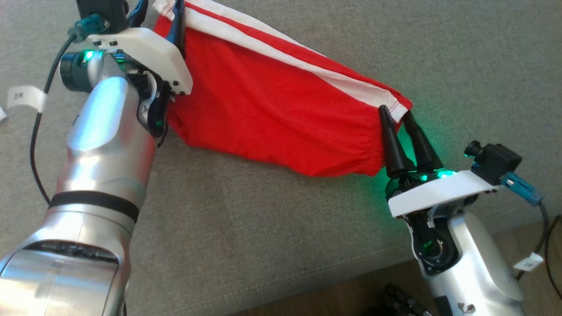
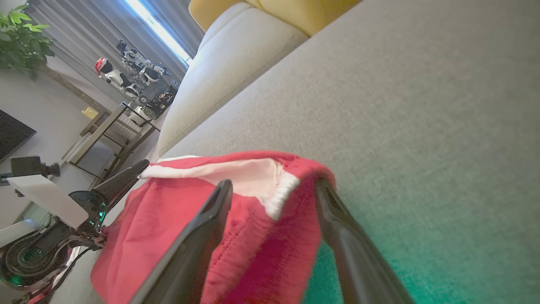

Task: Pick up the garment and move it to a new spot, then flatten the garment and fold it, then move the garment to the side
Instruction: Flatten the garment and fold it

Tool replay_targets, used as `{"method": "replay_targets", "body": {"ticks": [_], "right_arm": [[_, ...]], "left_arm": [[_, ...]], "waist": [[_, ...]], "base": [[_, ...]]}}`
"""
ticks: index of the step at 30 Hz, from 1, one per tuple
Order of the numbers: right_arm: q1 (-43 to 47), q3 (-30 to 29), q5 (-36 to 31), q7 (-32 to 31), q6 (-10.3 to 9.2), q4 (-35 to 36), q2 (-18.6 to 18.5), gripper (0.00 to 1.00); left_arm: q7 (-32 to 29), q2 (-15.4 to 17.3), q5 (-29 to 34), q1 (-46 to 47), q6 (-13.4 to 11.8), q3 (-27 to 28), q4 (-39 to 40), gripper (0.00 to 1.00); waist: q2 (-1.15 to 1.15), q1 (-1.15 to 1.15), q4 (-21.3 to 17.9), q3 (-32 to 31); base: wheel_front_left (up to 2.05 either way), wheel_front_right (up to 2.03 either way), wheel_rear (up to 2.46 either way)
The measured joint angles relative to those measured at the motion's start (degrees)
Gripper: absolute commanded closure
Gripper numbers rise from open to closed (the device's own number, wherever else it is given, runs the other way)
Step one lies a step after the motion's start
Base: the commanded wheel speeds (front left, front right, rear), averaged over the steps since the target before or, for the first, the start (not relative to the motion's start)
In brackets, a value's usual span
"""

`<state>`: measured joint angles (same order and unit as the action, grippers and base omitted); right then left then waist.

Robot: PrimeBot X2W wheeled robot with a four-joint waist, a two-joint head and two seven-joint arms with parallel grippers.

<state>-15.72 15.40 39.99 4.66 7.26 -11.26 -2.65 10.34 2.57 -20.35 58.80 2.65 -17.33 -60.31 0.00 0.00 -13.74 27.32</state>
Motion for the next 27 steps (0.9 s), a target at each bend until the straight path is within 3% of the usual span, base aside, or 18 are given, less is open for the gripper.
{"method": "replay_targets", "body": {"ticks": [4,9,10,18,27], "right_arm": [[0.6,-1.8,-6.8,1.7,0.00,2.3,-1.3,0.00],[3.4,-5.8,-14.1,3.3,0.00,5.5,-2.1,0.00],[4.6,-7.1,-16.9,3.2,0.00,7.0,-2.0,0.00],[6.2,-12.5,-25.7,3.4,0.00,12.6,-1.7,0.00],[10.5,-15.3,-31.5,3.3,0.00,15.3,-1.0,0.00]], "left_arm": [[3.3,-0.2,0.1,-0.7,0.3,-0.6,1.1,0.00],[4.0,-0.1,1.5,-4.6,-1.8,-0.6,7.8,0.00],[4.0,0.2,2.7,-7.8,-3.2,-0.3,14.0,0.00],[4.2,2.0,6.8,-20.8,-7.7,1.3,32.1,0.00],[4.3,4.4,8.3,-34.5,-11.4,2.7,42.8,0.00]], "waist": [[0.00,0.00,0.9,-1.4],[0.00,0.00,2.1,-3.1],[0.00,0.00,2.8,-3.8],[0.00,0.00,4.7,-6.5],[0.00,0.00,5.9,-10.7]], "base": [[0.00,0.00,0.00],[0.00,0.00,0.00],[0.00,0.00,0.00],[0.00,0.00,0.00],[0.00,0.00,0.00]]}}
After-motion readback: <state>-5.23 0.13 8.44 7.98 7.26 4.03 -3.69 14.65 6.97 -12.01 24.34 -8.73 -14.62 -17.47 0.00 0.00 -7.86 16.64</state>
